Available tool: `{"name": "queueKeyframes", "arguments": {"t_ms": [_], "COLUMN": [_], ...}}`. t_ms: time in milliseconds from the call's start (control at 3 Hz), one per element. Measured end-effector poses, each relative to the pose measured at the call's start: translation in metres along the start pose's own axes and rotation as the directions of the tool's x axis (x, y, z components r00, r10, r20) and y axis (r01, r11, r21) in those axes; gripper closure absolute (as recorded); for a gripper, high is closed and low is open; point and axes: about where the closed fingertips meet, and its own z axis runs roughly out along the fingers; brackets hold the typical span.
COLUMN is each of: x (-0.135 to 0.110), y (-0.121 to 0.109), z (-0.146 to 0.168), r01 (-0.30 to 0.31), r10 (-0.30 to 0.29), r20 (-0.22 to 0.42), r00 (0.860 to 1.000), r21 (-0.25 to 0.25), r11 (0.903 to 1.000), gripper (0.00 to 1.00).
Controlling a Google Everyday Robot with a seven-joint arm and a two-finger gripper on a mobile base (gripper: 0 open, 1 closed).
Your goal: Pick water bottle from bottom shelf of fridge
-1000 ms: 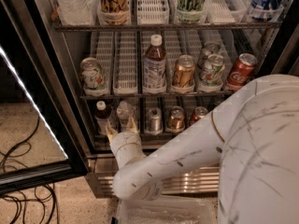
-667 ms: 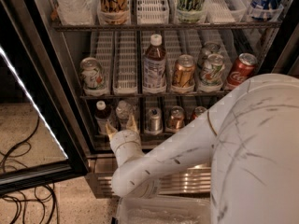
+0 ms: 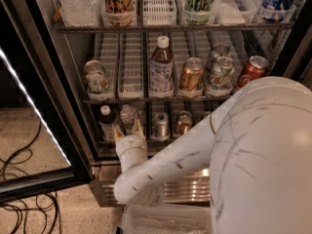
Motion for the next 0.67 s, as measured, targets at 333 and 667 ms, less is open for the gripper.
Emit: {"name": "queueKeyframes", "arguments": {"t_ms": [333,667], "x": [0.0016,0.0031], "y": [-0.0041,-0.0062], "z": [0.0004,0.0006], "r01": [0.006,0.007], "r10": [-0.006,-0.006], "r20": [-0.002,-0.004], "r00": [1.000,1.000], "r21": [0.028,0.044], "r11": [0.9996,0.9990], "gripper": [0.45,0.39]}}
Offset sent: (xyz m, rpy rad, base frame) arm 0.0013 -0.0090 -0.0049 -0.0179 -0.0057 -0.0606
